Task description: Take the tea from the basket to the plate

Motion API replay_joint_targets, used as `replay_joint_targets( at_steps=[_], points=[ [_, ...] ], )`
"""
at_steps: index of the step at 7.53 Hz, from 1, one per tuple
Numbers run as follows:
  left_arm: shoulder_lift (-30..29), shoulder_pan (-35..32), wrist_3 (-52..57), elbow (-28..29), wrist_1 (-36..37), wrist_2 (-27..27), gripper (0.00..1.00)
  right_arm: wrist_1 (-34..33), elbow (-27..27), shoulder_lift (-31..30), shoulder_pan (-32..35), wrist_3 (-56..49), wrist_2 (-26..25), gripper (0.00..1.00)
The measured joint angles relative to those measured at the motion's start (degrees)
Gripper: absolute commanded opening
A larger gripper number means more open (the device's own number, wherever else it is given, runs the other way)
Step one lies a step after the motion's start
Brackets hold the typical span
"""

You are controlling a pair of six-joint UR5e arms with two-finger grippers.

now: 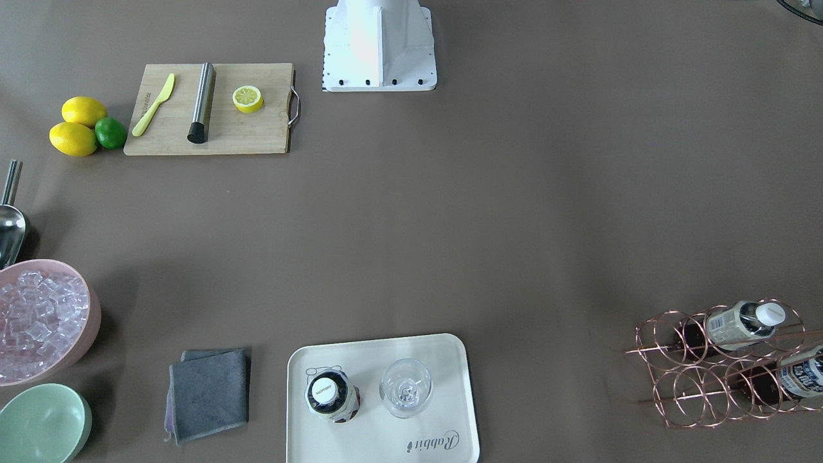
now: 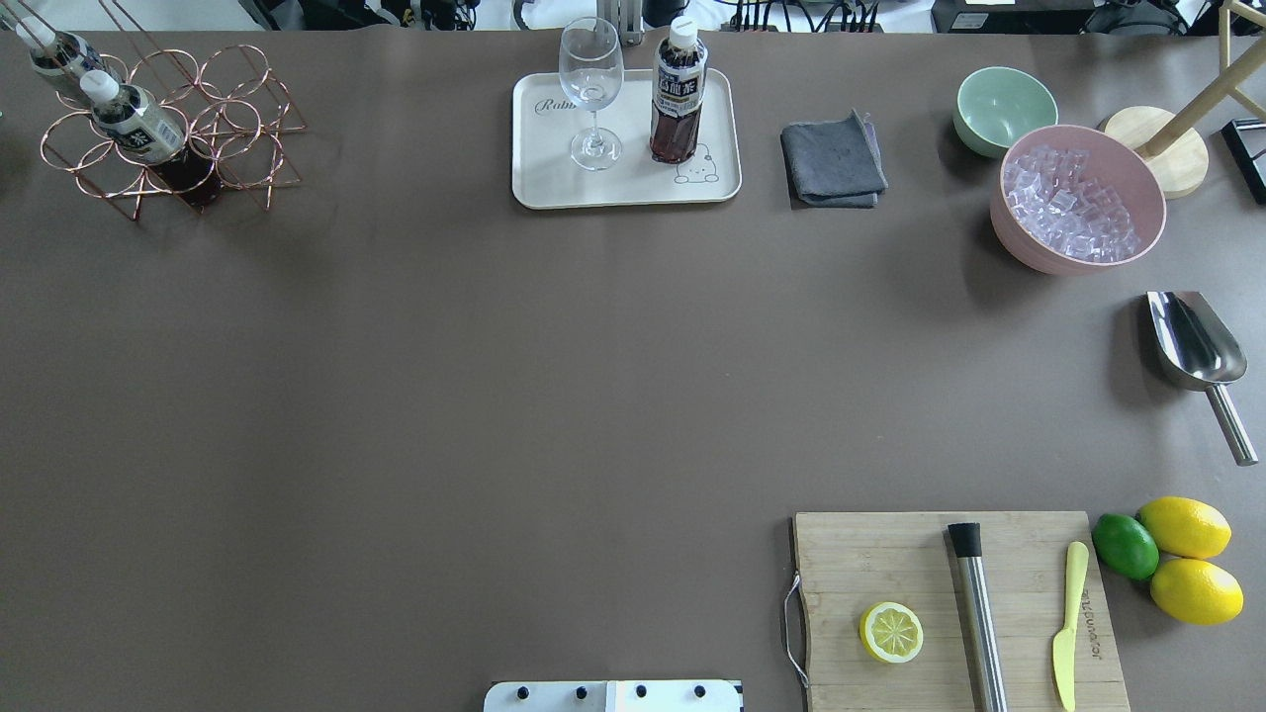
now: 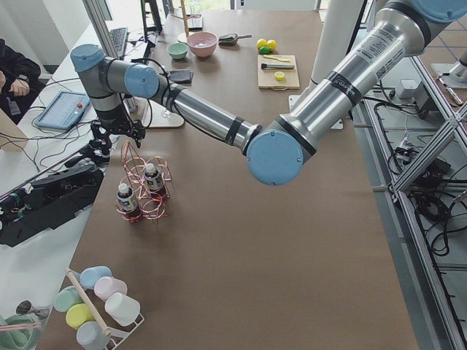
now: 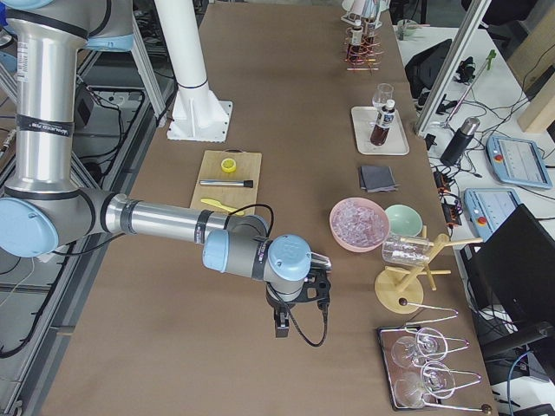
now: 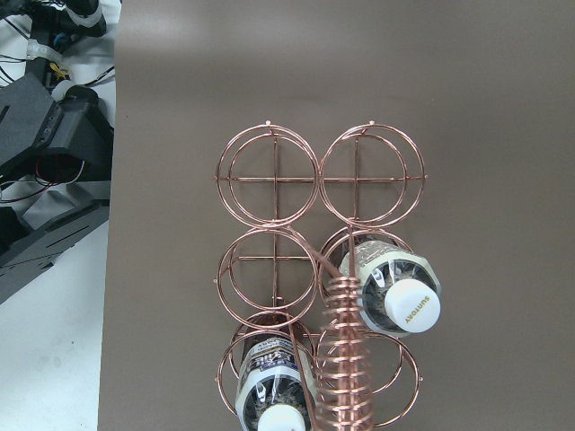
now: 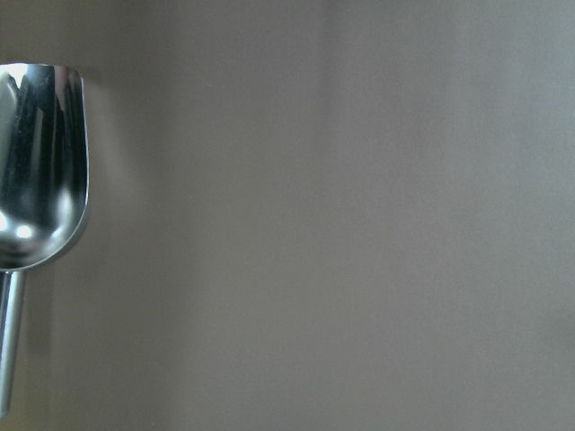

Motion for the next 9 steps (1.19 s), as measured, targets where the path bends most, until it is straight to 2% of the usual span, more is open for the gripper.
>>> replay_joint_targets(
  at_steps=[2, 3, 4, 6, 8, 9],
  points=[
    [6.6, -1.9, -4.8, -14.5, 6.1, -0.2, 0.98, 0.5, -1.3, -0.2, 0.0, 0.7, 2.2, 1.0],
    [12.0, -3.5, -10.0, -22.7, 7.7, -0.3, 0.98, 0.6, -1.9, -0.2, 0.0, 2.2, 2.6, 1.0],
    [16.5, -5.6, -15.6, -28.3, 8.4, -0.4, 0.98, 0.6, -2.1, -0.1, 0.0, 4.5, 2.8, 1.0],
    [23.0, -9.4, -24.2, -30.9, 9.4, -2.9, 0.98, 0.8, -2.1, 0.2, 0.0, 6.8, 2.7, 1.0],
    [28.5, -10.4, -33.3, -29.4, 9.5, -5.3, 0.98, 1.0, -1.9, 0.5, 0.1, 7.2, 2.6, 1.0],
    [30.7, -10.6, -41.3, -29.0, 9.5, -5.5, 0.98, 1.0, -1.8, 0.6, 0.1, 7.3, 2.5, 1.0]
  ],
)
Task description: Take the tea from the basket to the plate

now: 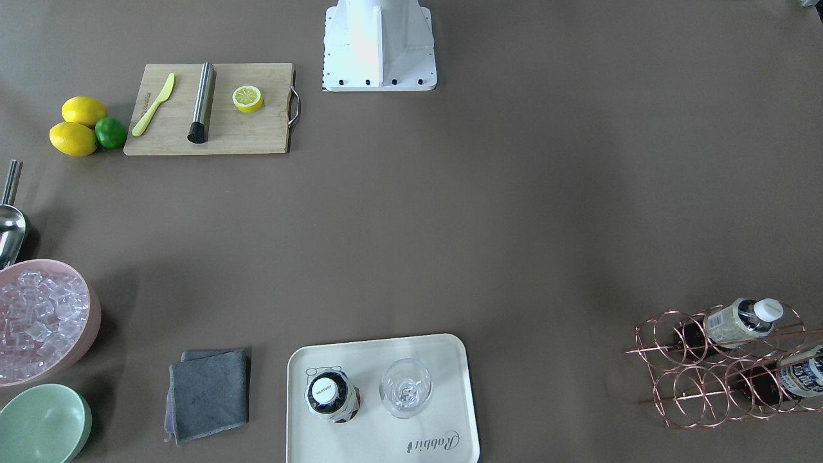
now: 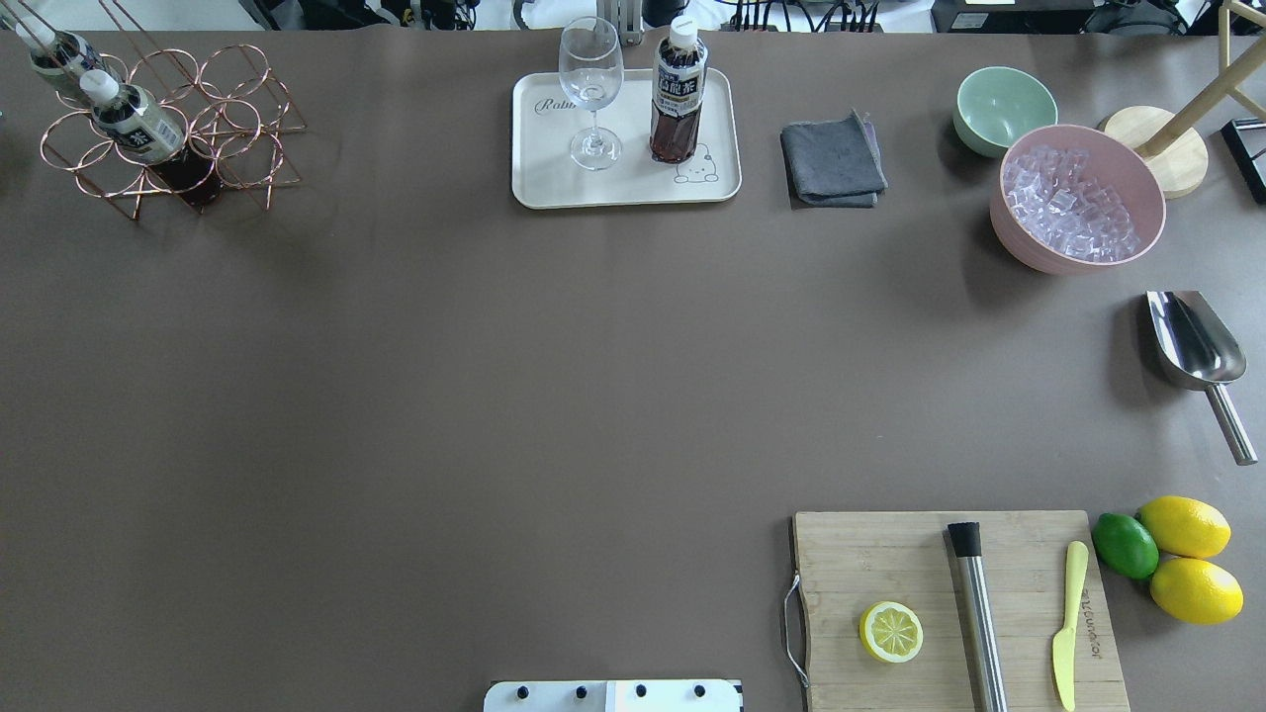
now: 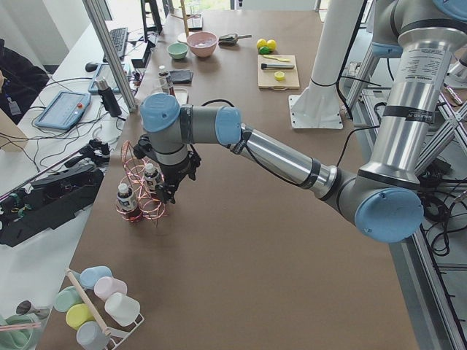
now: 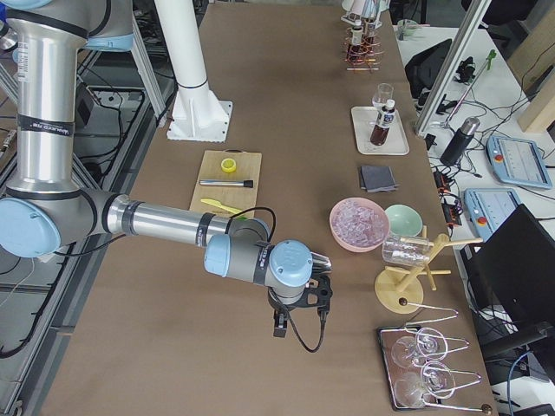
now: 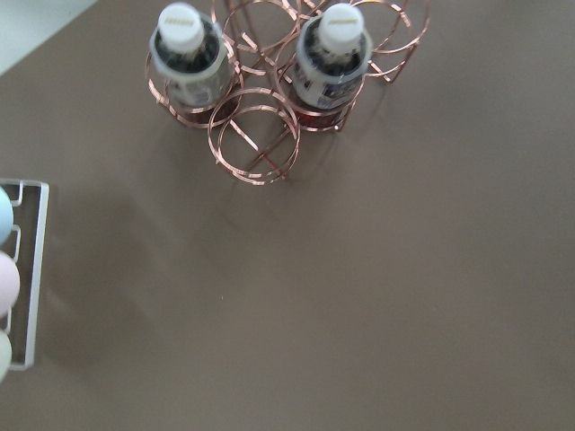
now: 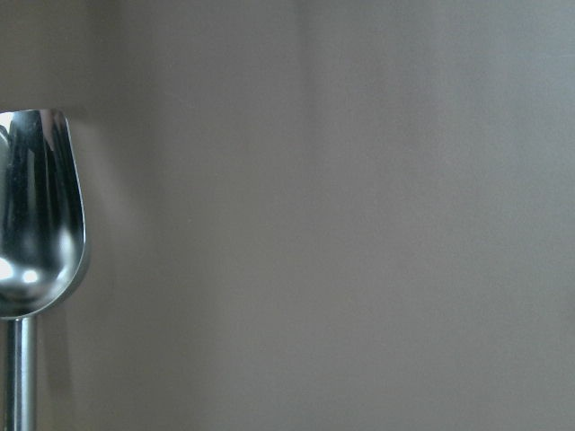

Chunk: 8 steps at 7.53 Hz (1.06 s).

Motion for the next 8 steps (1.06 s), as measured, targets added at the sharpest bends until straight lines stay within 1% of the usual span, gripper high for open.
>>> replay_joint_targets(
  at_steps=[2, 3, 4, 5, 6, 8],
  points=[
    [2.6, 1.1, -22.9, 0.2, -0.2, -0.4, 0.98, 0.0, 0.1, 0.1, 0.2, 0.6, -0.1, 1.0],
    [2.8, 3.2, -31.6, 0.2, -0.4, -0.5, 0.98, 0.0, 0.4, 0.3, 0.2, 1.6, -0.1, 1.0],
    [2.5, 5.6, -37.7, 0.4, -0.5, -0.4, 0.98, 0.0, 0.9, 0.5, 0.3, 3.0, -0.2, 1.0],
    [2.3, 7.4, -41.2, 0.7, -0.6, -0.5, 0.98, 0.0, 1.7, 0.6, 0.3, 4.2, -0.2, 1.0],
    [2.1, 8.6, -42.5, 1.6, -1.1, -0.4, 0.98, 0.0, 2.3, 0.5, 0.3, 5.1, -0.2, 1.0],
    [3.1, 9.4, -41.1, 4.1, -6.8, 0.0, 0.98, -0.4, 3.8, 0.4, 0.4, 5.6, 0.0, 1.0]
  ],
)
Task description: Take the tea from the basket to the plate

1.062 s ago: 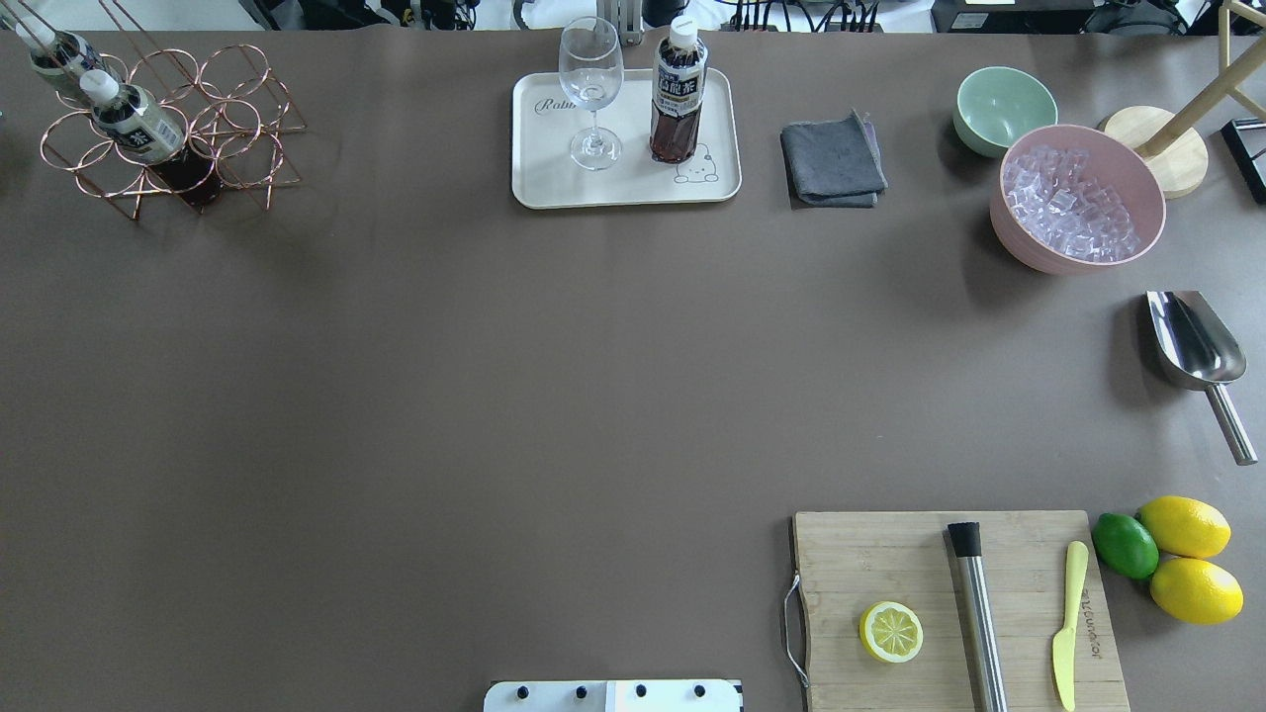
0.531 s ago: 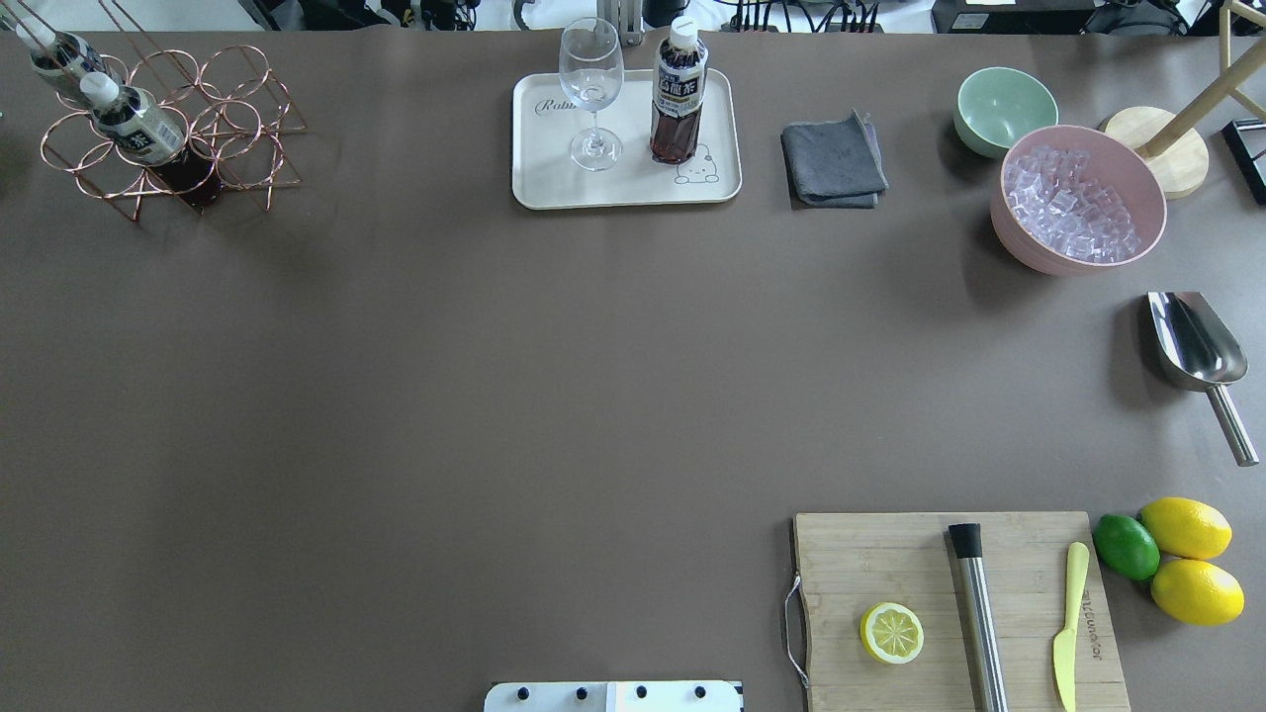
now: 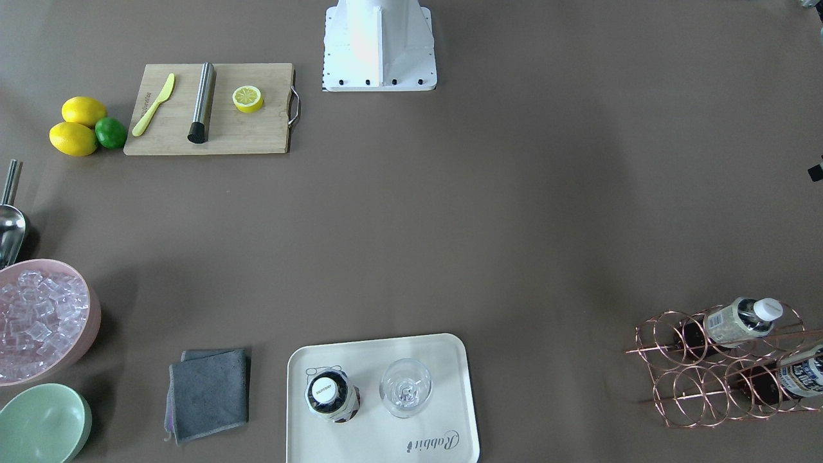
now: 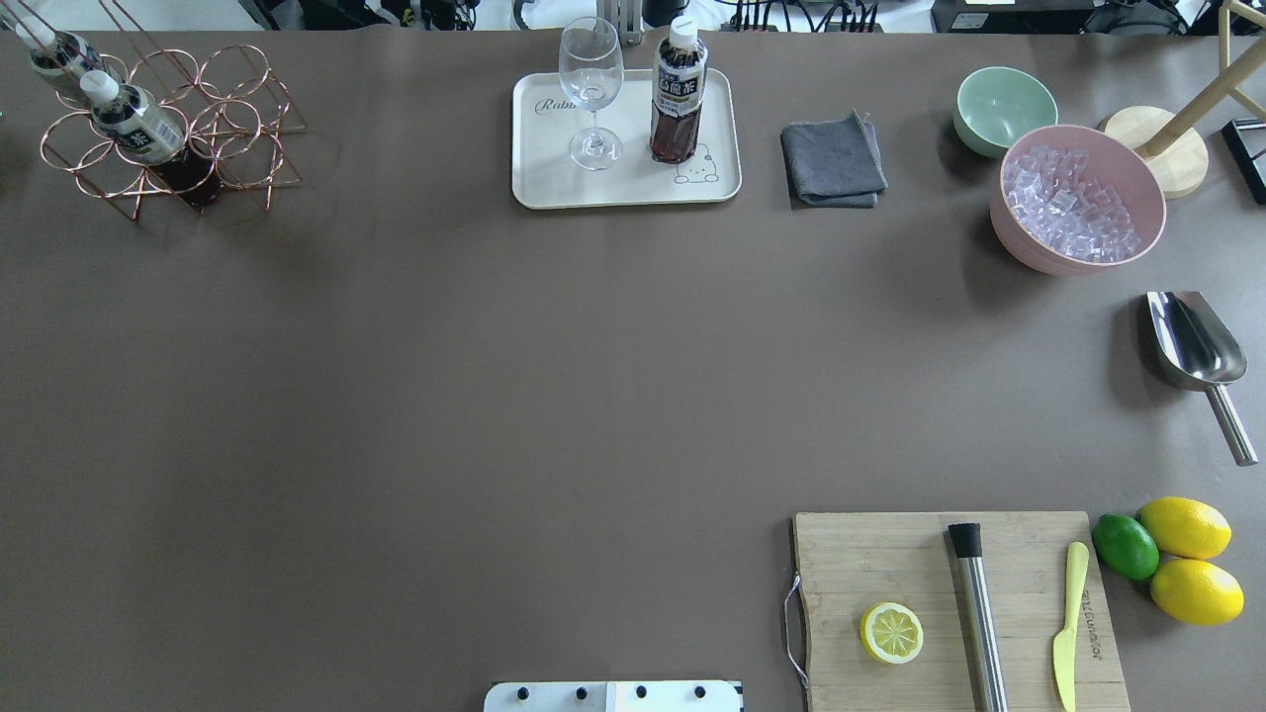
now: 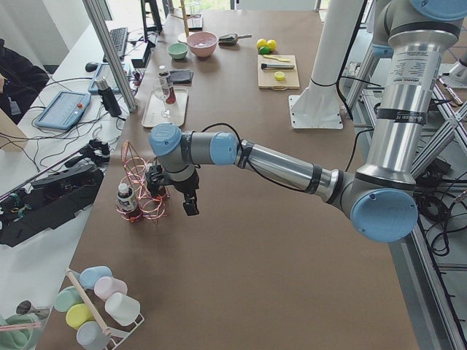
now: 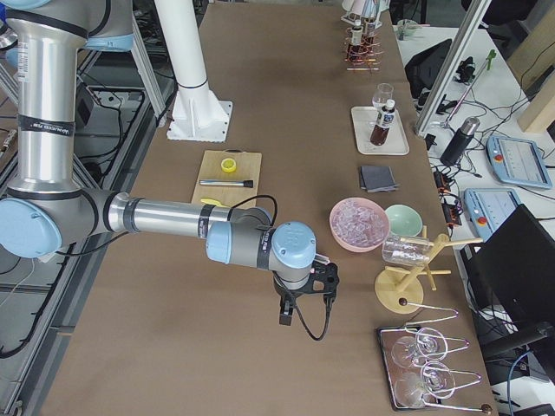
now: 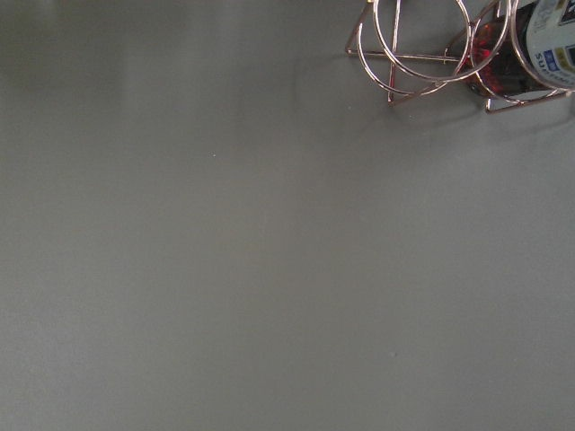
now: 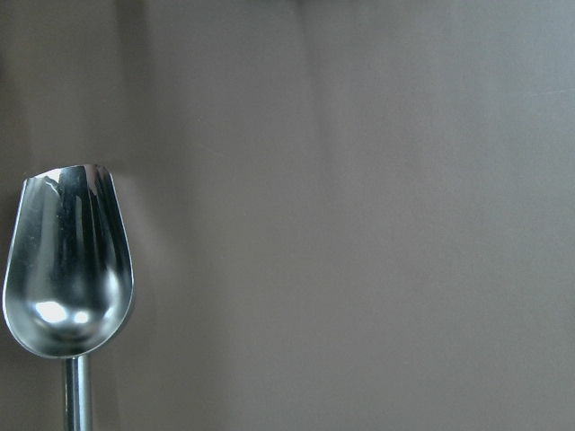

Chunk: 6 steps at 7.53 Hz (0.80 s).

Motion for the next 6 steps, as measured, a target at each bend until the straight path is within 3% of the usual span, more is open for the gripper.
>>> replay_joint_targets(
  at_steps=[2, 6],
  points=[
    [3.8, -0.8, 3.8, 1.3, -5.4, 0.1, 0.98, -0.1, 0.8, 0.1, 0.0, 0.1, 0.0, 1.0],
    [9.9, -7.0, 13.8, 5.4, -6.9, 0.2, 0.98, 0.2, 1.0, 0.1, 0.0, 0.2, 0.3, 1.0]
  ],
)
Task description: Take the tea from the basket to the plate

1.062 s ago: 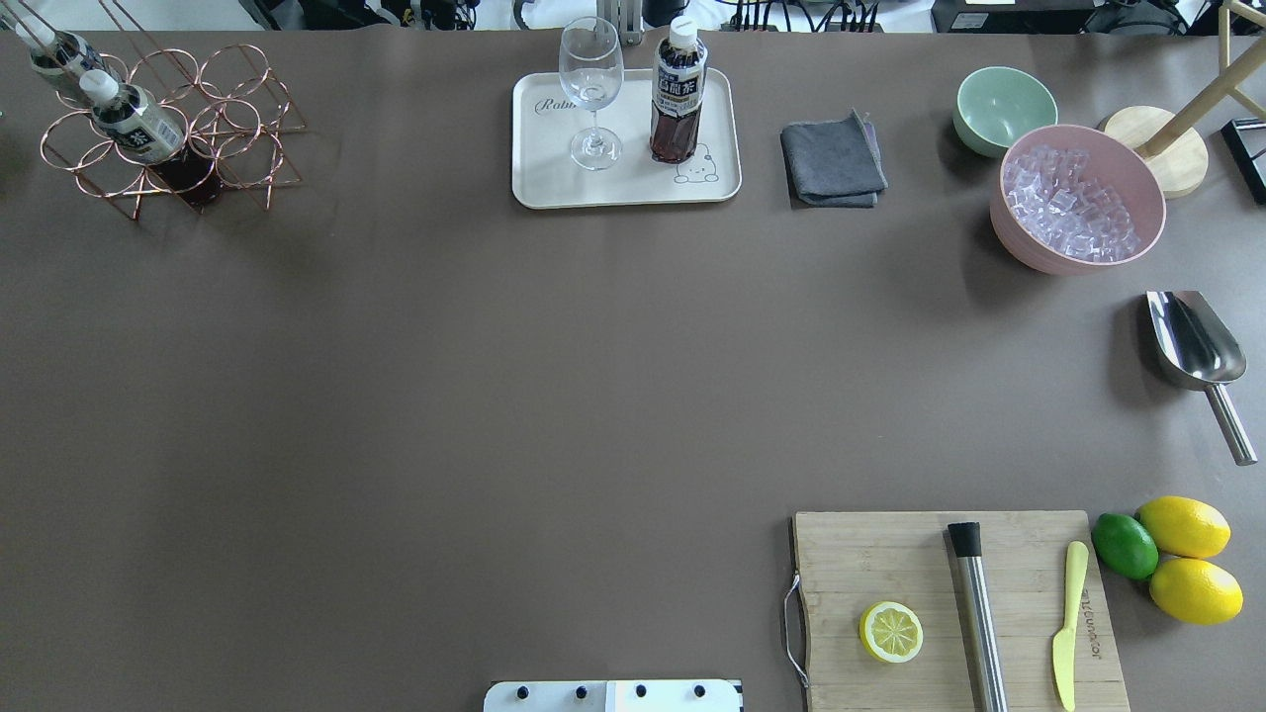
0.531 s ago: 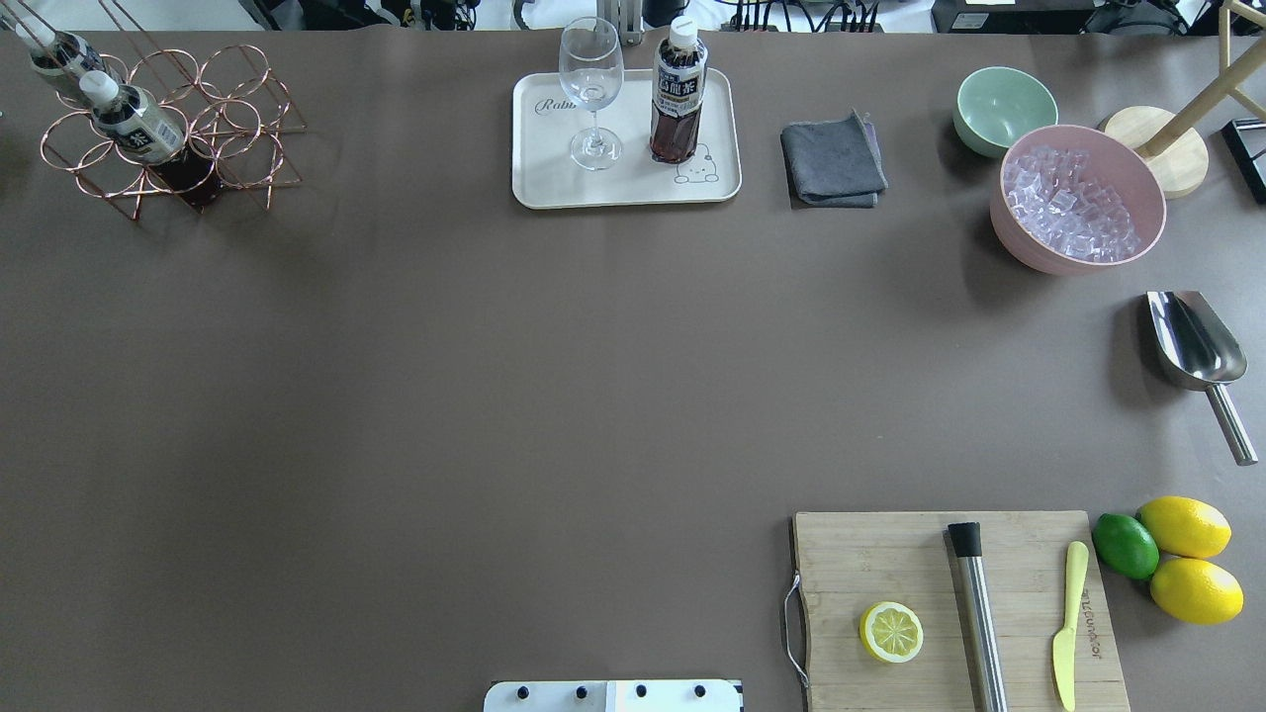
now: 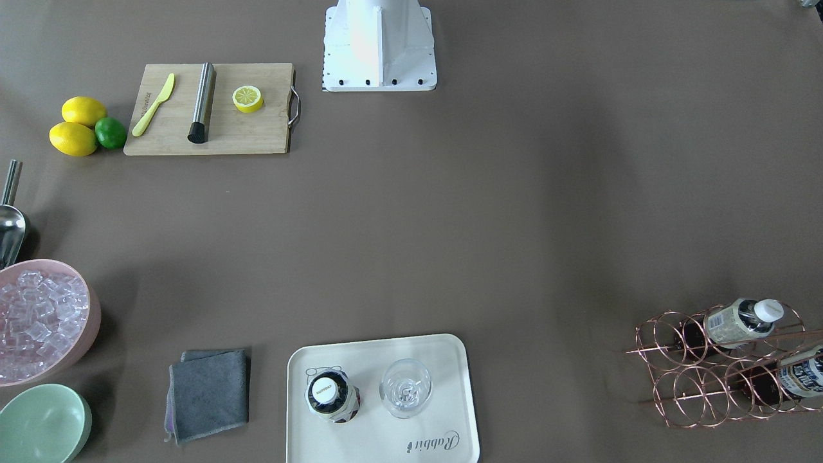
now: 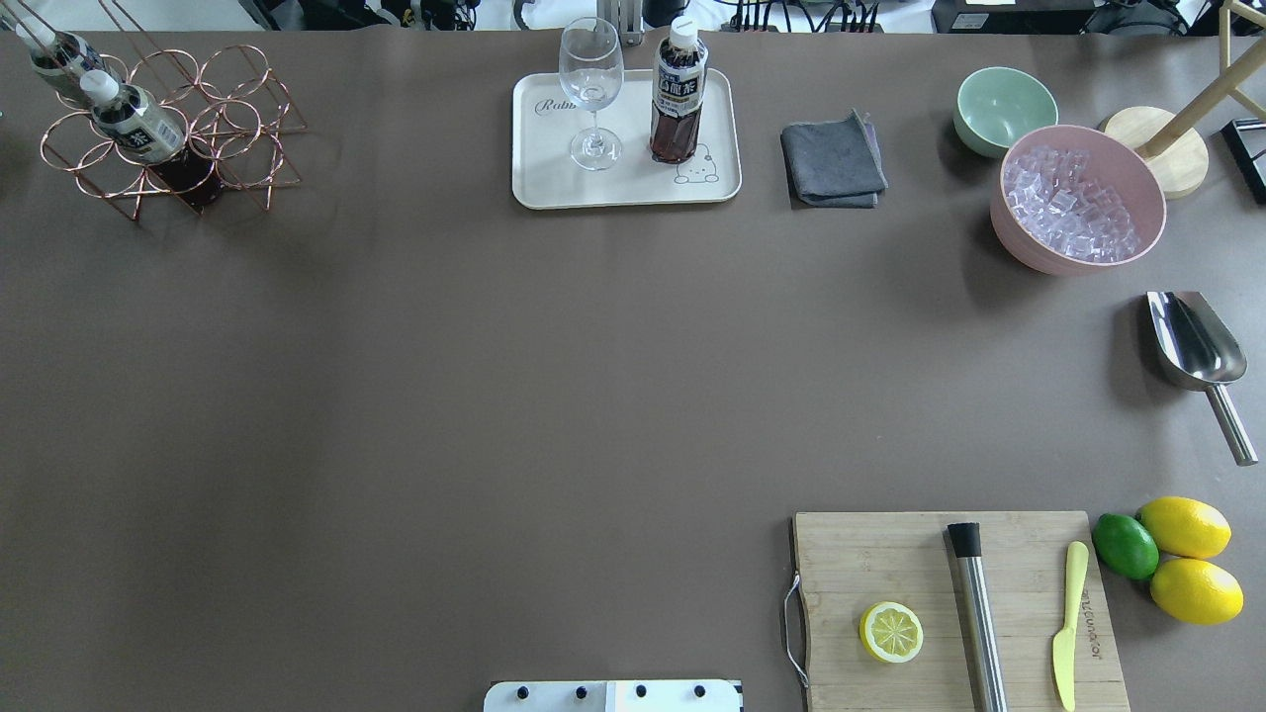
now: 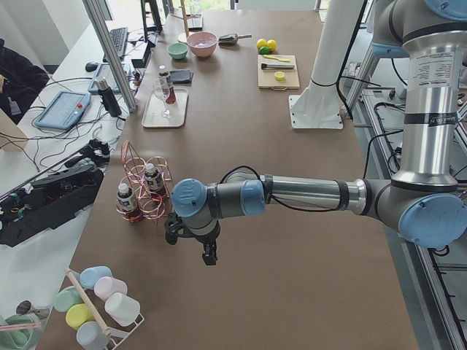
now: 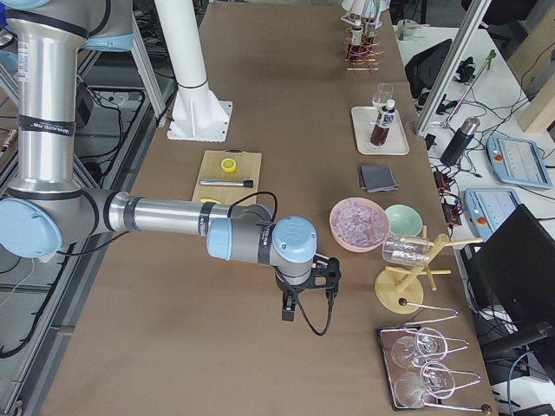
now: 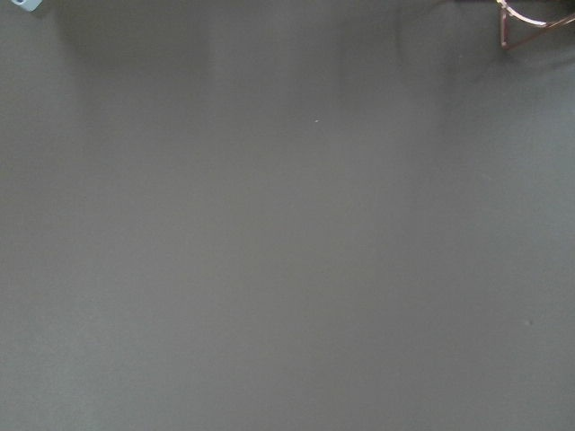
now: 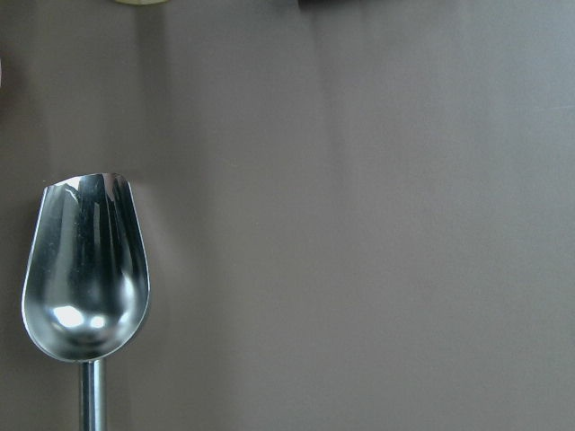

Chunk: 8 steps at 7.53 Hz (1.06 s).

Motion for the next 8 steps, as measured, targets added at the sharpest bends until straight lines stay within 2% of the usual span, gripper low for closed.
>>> replay_joint_targets(
  at_steps=[8],
  points=[
    [0.2, -0.2, 0.2, 0.9, -0.1, -0.1, 0.98, -0.3, -0.1, -0.1, 0.0, 1.6, 0.1, 1.0]
  ],
)
